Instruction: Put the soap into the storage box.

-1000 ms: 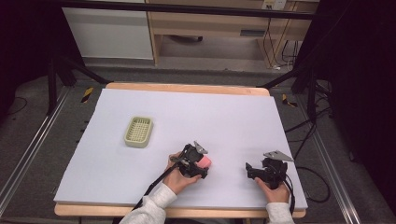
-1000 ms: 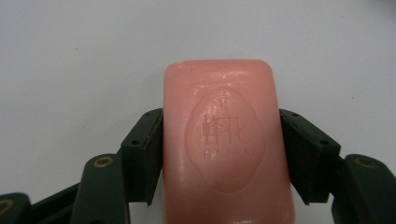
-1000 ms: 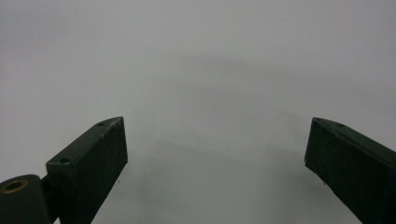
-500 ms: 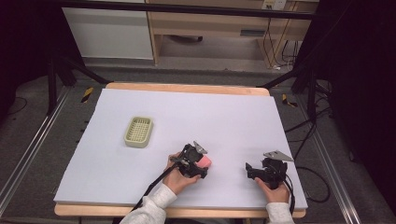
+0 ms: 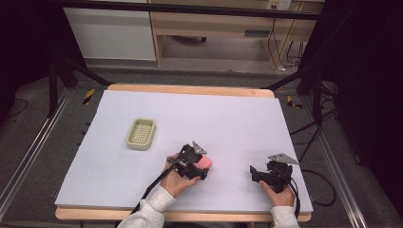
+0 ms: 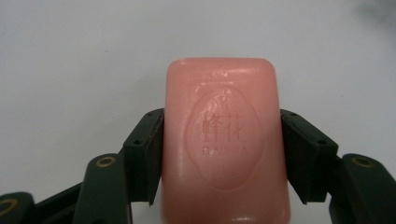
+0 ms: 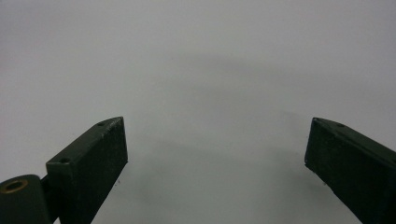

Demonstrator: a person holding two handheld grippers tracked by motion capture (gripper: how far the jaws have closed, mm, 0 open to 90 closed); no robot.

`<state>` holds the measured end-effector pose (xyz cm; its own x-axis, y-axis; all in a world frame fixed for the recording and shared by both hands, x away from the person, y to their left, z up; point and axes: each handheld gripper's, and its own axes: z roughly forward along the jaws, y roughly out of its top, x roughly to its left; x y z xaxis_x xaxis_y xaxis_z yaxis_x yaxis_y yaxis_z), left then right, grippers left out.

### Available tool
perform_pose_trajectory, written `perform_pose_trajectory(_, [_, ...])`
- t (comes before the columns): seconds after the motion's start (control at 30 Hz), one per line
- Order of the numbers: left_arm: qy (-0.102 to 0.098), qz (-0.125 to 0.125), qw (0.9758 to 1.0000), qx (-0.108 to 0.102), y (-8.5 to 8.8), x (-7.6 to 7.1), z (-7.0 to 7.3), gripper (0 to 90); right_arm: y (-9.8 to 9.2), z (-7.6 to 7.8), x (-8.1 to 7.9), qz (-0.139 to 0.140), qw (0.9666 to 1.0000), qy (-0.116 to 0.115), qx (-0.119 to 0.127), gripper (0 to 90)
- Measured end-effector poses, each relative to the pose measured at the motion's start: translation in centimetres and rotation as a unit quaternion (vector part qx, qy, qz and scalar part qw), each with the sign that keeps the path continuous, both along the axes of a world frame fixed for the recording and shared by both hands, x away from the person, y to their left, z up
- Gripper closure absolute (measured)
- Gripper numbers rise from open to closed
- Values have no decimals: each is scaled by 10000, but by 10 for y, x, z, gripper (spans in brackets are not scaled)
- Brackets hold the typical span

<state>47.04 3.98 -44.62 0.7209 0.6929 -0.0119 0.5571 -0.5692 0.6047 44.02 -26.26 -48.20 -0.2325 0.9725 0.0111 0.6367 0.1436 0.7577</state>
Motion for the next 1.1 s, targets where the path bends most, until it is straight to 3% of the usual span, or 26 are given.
perform_pose_trajectory(1.1, [-191,493,9981,-323,59,5,26,372,1,1,0,-9,10000,-81,25,59])
